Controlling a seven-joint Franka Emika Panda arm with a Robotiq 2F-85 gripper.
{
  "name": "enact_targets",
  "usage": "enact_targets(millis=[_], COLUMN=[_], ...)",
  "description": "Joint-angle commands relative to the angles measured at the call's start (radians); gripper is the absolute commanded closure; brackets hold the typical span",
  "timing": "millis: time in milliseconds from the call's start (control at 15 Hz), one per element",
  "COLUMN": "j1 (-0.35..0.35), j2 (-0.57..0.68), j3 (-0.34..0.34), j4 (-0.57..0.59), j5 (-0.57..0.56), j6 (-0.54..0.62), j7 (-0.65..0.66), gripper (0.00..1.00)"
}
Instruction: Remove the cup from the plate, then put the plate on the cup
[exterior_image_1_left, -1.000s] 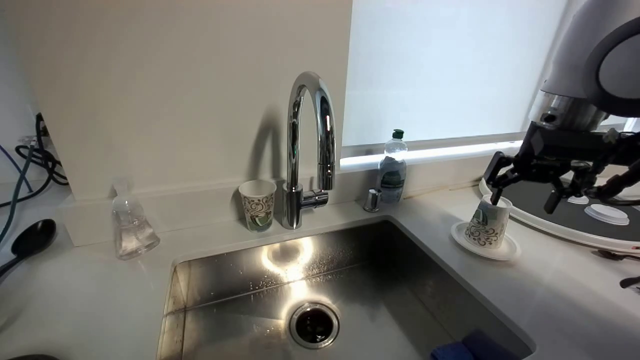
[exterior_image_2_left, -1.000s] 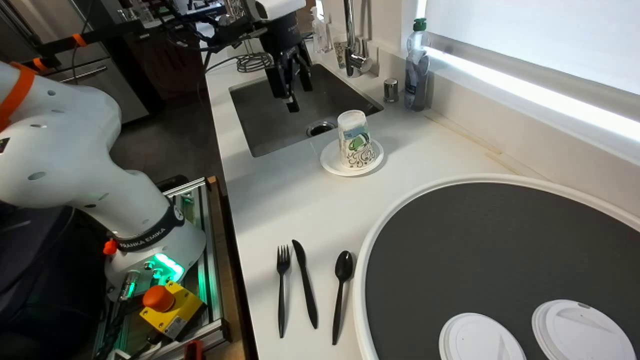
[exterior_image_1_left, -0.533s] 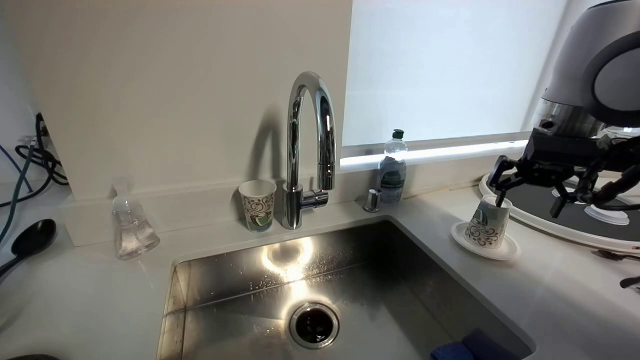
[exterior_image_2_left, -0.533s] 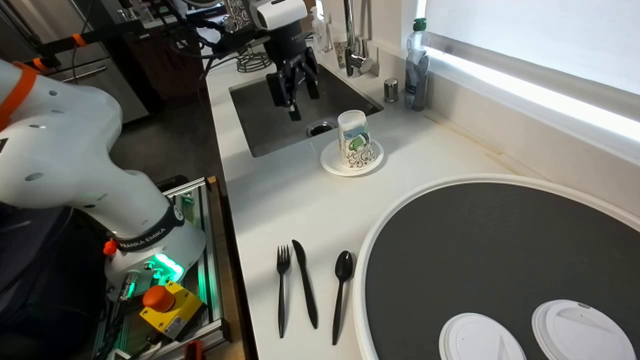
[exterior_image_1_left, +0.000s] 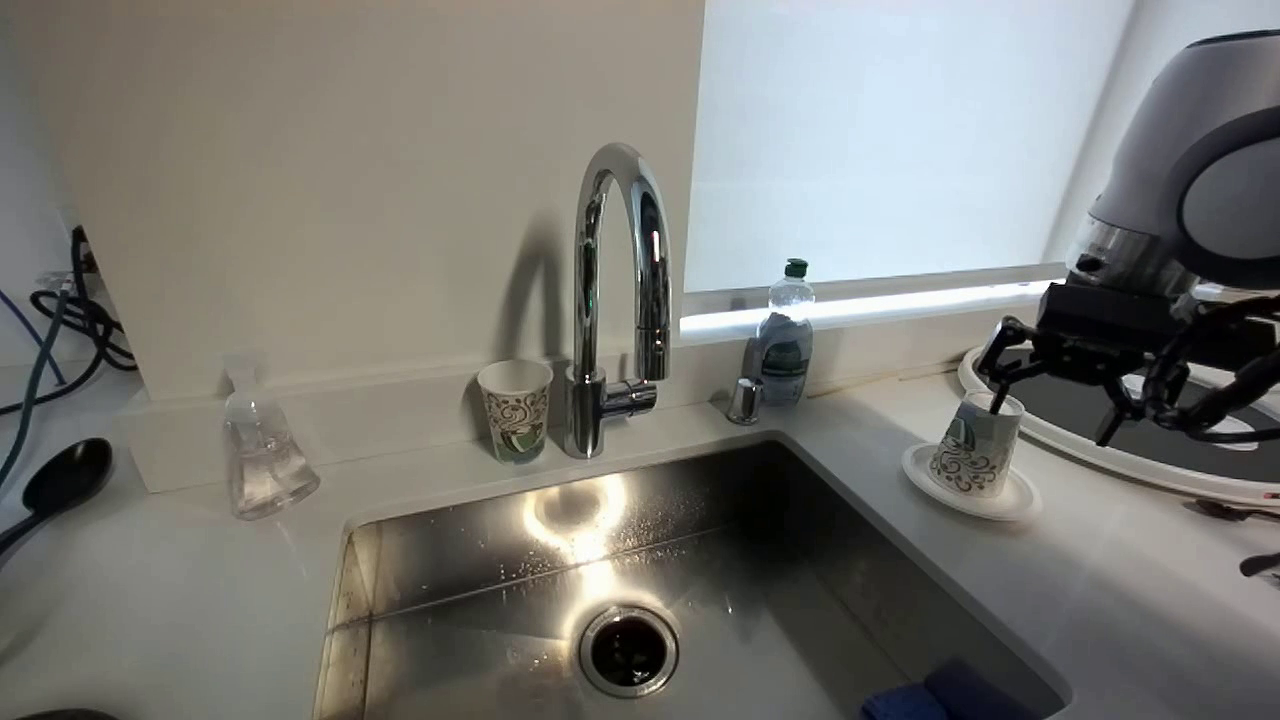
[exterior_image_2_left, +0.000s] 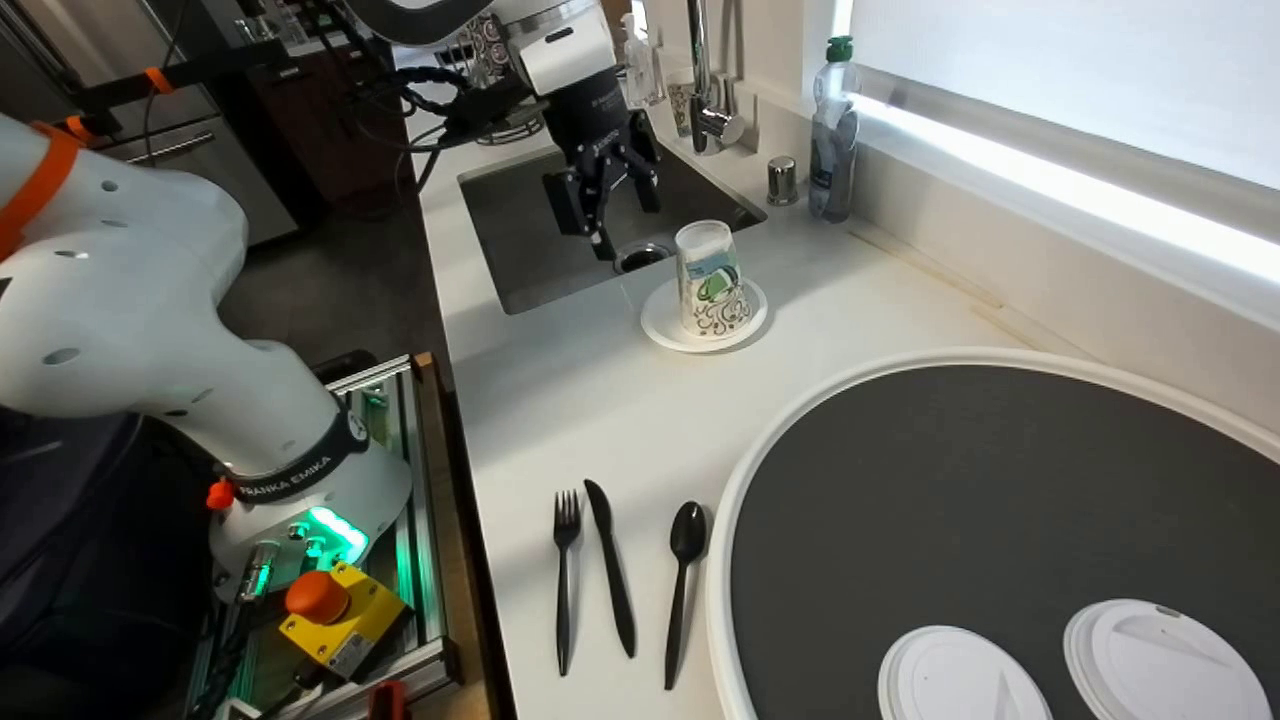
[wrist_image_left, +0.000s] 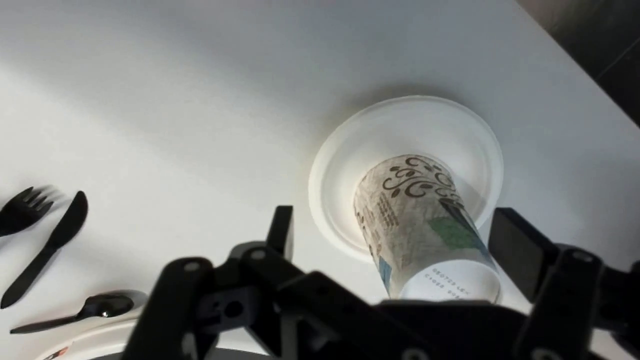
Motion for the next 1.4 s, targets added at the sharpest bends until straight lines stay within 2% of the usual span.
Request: enact_targets(millis=[0, 333, 400, 467, 800, 867, 933, 1000, 1267, 1333], j1=[-0.024, -0.052, -0.053, -0.054, -0.058, -0.057, -0.056, -0.056, -0.055, -0.055], j2=[0.002, 0.006, 0.009, 0.011, 0.04, 0.023, 0.022, 0.025, 0.025, 0.027], j3=[0.003, 0.008, 0.008, 0.008, 0.014, 0.014, 0.014, 0.014, 0.013, 0.013], j4=[-0.036, -0.056, -0.057, -0.06, -0.041, -0.063, -0.063, -0.057, -0.054, -0.053], j5=[-0.048, -0.094, -0.101, -0.105, -0.131, -0.136, -0.139, -0.142, -0.152, -0.152], j6=[0.078, 0.135, 0.138, 0.144, 0.16, 0.172, 0.174, 0.175, 0.18, 0.182], j7=[0.089, 0.173, 0.184, 0.193, 0.243, 0.252, 0.256, 0.262, 0.28, 0.283], gripper=[0.0, 0.0, 0.09, 0.26, 0.67, 0.23, 0.28, 0.27, 0.01, 0.0])
